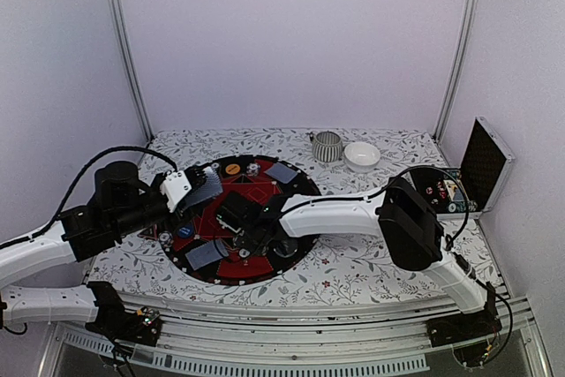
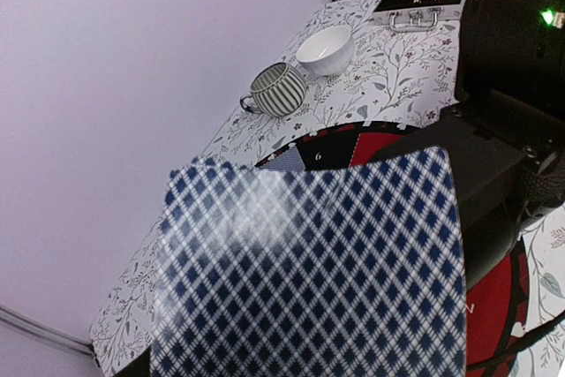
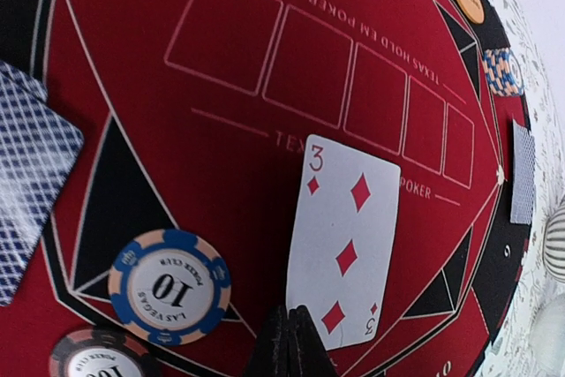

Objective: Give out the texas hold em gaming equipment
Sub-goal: Flop the poker card in the community card area.

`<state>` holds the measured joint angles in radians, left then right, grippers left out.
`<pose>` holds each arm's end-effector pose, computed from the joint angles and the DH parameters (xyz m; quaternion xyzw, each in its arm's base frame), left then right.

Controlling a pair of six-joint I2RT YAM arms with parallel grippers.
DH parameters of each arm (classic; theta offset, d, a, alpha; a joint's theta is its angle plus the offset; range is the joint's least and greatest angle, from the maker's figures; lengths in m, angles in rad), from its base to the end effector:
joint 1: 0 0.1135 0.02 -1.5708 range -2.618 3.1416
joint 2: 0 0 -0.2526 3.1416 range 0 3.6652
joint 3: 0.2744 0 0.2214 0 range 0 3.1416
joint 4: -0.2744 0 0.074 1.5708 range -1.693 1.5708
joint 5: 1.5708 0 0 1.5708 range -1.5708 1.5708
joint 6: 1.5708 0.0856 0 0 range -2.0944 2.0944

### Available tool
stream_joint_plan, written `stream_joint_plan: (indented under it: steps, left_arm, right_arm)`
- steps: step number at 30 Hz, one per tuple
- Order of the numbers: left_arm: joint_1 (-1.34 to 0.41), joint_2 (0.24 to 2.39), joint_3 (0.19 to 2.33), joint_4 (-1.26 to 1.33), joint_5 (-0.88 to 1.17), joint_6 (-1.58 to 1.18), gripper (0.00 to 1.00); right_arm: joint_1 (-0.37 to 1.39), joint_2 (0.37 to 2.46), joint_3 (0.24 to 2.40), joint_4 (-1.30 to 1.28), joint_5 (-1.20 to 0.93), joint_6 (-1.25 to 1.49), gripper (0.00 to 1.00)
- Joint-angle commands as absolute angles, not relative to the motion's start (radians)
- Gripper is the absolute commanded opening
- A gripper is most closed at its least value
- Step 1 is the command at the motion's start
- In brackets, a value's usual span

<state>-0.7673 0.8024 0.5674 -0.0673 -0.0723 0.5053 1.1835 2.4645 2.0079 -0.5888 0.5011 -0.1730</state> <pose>0.1611 -0.1468 0.2564 0.4611 0.6602 -0.0485 0.5909 0.2305 0.4561 0.1027 -0.5368 0.7689 -0.0877 0.3360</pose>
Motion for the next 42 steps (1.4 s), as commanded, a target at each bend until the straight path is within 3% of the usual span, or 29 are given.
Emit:
stream_joint_plan:
  steps: [1, 21, 38, 39, 42]
  left_arm:
    - [-0.763, 0.785, 0.583, -0.05, -0.08, 0.512, 0.53]
    - [-0.75, 0.769, 0.586, -0.053, -0.111, 0.518, 0.54]
    - [-0.739, 0.77, 0.591, -0.054, -0.114, 0.514, 0.54]
    - [-0.739, 0.771, 0.591, -0.055, -0.114, 0.514, 0.53]
    - [-0.738, 0.773, 0.591, -0.055, -0.112, 0.512, 0.53]
  right_arm:
    - [1.178, 2.48, 2.082, -0.542, 0.351, -0.148, 0.02]
    - [1.156, 2.64, 2.407, -0.538, 0.179, -0.157, 0.01]
    - [1.158, 2.652, 2.425, -0.539, 0.174, -0.099, 0.01]
    - [1.158, 2.652, 2.426, -0.537, 0.175, -0.097, 0.02]
    - [1.158, 2.651, 2.425, -0.532, 0.174, -0.099, 0.18]
